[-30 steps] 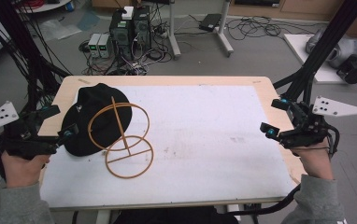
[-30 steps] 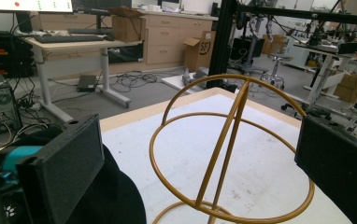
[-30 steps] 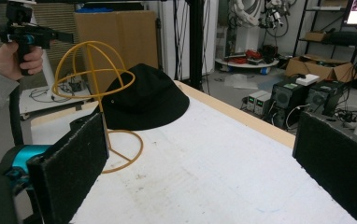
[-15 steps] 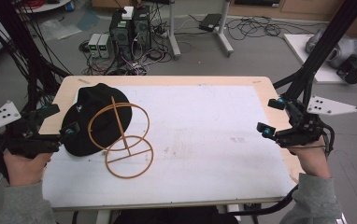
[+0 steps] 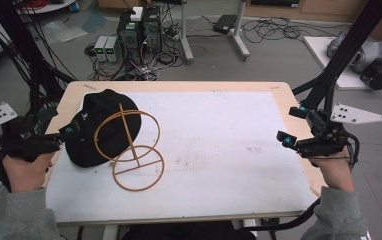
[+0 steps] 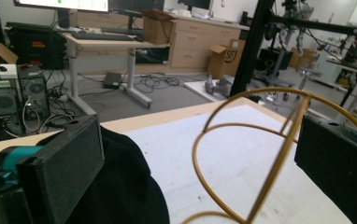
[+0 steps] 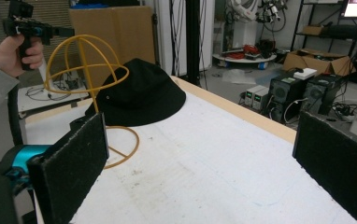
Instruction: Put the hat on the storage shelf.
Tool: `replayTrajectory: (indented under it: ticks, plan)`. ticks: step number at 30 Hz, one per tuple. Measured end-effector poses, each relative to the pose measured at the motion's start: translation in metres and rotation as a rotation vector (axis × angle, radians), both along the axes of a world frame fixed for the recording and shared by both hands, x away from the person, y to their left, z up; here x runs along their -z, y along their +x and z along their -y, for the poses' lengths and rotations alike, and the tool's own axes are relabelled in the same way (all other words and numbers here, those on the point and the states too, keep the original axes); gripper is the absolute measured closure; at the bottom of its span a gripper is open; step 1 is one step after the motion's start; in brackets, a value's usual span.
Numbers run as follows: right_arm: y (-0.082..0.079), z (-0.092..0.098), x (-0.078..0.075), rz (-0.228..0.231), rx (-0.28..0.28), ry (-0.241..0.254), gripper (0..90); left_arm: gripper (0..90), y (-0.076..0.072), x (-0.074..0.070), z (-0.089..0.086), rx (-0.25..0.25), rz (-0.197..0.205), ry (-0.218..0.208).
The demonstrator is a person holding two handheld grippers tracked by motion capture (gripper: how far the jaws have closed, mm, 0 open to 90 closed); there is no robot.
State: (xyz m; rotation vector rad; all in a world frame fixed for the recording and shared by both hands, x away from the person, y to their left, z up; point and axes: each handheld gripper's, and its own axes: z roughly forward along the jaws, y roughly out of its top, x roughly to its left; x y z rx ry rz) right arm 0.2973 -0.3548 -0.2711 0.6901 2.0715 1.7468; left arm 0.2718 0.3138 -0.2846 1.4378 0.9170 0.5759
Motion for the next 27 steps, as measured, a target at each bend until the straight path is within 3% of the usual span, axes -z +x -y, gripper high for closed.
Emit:
replayTrajectory:
  ticks: [6, 9, 13, 15, 16, 21, 24, 27]
  plan:
    - [-0.002, 0.005, 0.002, 0.004, 0.009, 0.003, 2.7, 1.7, 0.014, -0.002, -0.003, -0.038, -0.044, 0.029]
    - [-0.004, 0.007, 0.003, 0.001, 0.018, 0.007, 2.7, 1.7, 0.019, -0.006, -0.005, -0.014, -0.047, 0.022]
    - [-0.005, 0.008, 0.004, 0.002, 0.017, 0.003, 2.7, 1.7, 0.032, -0.016, -0.004, 0.06, -0.052, 0.075]
    - [-0.005, 0.008, 0.005, -0.002, 0.02, -0.002, 2.7, 1.7, 0.035, -0.018, -0.003, 0.072, -0.055, 0.088]
    - [-0.005, 0.008, 0.005, -0.001, 0.018, -0.002, 2.7, 1.7, 0.042, -0.021, -0.002, 0.09, -0.061, 0.117]
    - [-0.004, 0.007, 0.006, 0.003, 0.002, -0.012, 2.7, 1.7, 0.057, -0.022, 0.0, 0.103, -0.089, 0.145]
    - [-0.003, 0.007, 0.006, 0.008, -0.001, -0.009, 2.7, 1.7, 0.072, -0.02, -0.001, 0.093, -0.113, 0.185]
    - [-0.003, 0.007, 0.006, -0.001, 0.0, -0.012, 2.7, 1.7, 0.081, -0.019, -0.003, 0.068, -0.131, 0.185]
